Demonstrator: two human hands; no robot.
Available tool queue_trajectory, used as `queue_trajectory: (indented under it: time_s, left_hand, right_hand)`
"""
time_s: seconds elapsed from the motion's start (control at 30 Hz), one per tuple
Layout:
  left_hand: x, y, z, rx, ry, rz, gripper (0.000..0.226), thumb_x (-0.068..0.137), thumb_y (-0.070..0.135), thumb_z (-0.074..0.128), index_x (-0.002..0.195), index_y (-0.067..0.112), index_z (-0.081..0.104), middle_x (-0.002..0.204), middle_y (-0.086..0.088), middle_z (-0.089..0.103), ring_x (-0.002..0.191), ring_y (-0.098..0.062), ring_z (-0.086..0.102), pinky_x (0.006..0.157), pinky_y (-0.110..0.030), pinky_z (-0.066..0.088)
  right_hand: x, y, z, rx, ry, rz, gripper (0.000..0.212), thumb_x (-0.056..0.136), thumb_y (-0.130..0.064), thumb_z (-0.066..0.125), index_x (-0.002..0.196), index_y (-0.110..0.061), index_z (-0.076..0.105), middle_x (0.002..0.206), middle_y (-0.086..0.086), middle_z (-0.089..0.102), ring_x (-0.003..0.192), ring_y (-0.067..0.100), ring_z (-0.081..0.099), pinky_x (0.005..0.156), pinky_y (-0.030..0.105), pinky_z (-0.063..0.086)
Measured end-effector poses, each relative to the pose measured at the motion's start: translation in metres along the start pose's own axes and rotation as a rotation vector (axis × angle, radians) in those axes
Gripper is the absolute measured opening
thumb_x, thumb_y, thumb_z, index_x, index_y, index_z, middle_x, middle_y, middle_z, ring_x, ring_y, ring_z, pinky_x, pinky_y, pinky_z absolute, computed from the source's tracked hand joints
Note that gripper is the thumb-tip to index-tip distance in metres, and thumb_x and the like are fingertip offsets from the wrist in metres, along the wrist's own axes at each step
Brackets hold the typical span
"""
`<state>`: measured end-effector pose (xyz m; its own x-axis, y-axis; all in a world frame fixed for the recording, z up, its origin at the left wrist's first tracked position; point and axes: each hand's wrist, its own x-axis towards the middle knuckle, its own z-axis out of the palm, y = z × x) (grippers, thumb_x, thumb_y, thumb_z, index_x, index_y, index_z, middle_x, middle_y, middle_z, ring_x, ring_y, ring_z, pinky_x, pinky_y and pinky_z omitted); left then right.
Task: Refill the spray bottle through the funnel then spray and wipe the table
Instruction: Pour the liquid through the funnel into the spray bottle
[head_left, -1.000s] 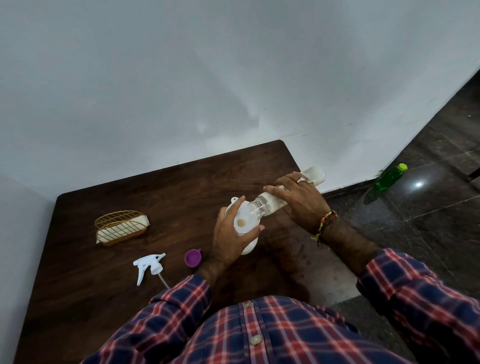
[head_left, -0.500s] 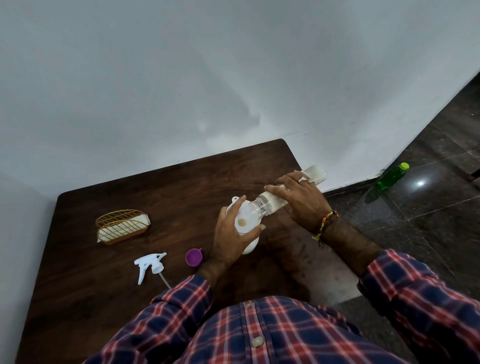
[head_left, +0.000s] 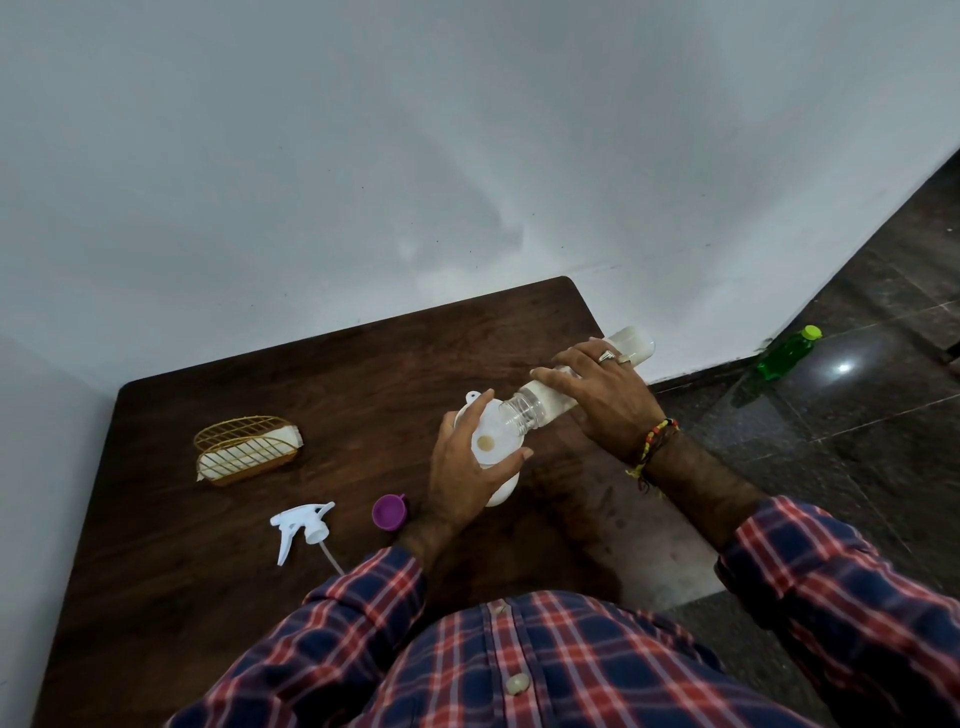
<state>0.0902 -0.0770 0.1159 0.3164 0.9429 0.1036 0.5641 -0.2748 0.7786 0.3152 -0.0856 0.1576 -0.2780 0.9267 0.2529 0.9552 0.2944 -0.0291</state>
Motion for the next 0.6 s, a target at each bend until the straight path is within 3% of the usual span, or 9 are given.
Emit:
queue_trajectory:
  time_s: [0.1, 0.23, 0.33, 0.6]
  left_hand:
    - [0.0010, -0.0019, 0.0014, 0.013, 0.002, 0.007, 0.090, 0.066, 0.067, 0.066, 0.143, 0.028, 0.042, 0.137, 0.000, 0.051, 0.113, 0.001, 0.039, 0.095, -0.018, 0.034]
    - [0.0023, -0.0046, 0.0025, 0.043, -0.008, -0.004, 0.089, 0.067, 0.070, 0.066, 0.144, 0.031, 0.041, 0.138, 0.004, 0.050, 0.111, 0.006, 0.036, 0.087, 0.001, 0.024]
    - [0.0016, -0.0047, 0.0024, 0.033, -0.003, -0.001, 0.088, 0.067, 0.070, 0.064, 0.143, 0.031, 0.042, 0.136, 0.005, 0.051, 0.111, 0.007, 0.037, 0.086, 0.002, 0.023]
    - [0.0019, -0.0069, 0.0035, 0.030, -0.001, 0.003, 0.088, 0.067, 0.070, 0.065, 0.143, 0.032, 0.042, 0.134, 0.005, 0.051, 0.110, 0.004, 0.041, 0.089, -0.008, 0.030]
  right_hand:
    - [-0.0001, 0.0001, 0.0011, 0.001, 0.002, 0.000, 0.064, 0.068, -0.006, 0.064, 0.130, -0.023, 0.060, 0.118, 0.009, 0.061, 0.110, 0.032, 0.054, 0.102, 0.051, 0.043]
    - [0.0002, -0.0011, -0.0012, 0.004, 0.036, -0.003, 0.059, 0.073, -0.013, 0.043, 0.129, -0.022, 0.061, 0.117, 0.008, 0.062, 0.110, 0.032, 0.054, 0.100, 0.051, 0.045]
    - [-0.0005, -0.0007, -0.0007, 0.008, 0.072, 0.003, 0.064, 0.071, -0.013, 0.034, 0.127, -0.021, 0.062, 0.116, 0.007, 0.062, 0.109, 0.031, 0.053, 0.100, 0.049, 0.045]
    - [0.0006, 0.0002, -0.0003, -0.003, 0.057, -0.004, 0.063, 0.068, -0.009, 0.046, 0.129, -0.021, 0.061, 0.117, 0.007, 0.062, 0.110, 0.030, 0.051, 0.100, 0.049, 0.045]
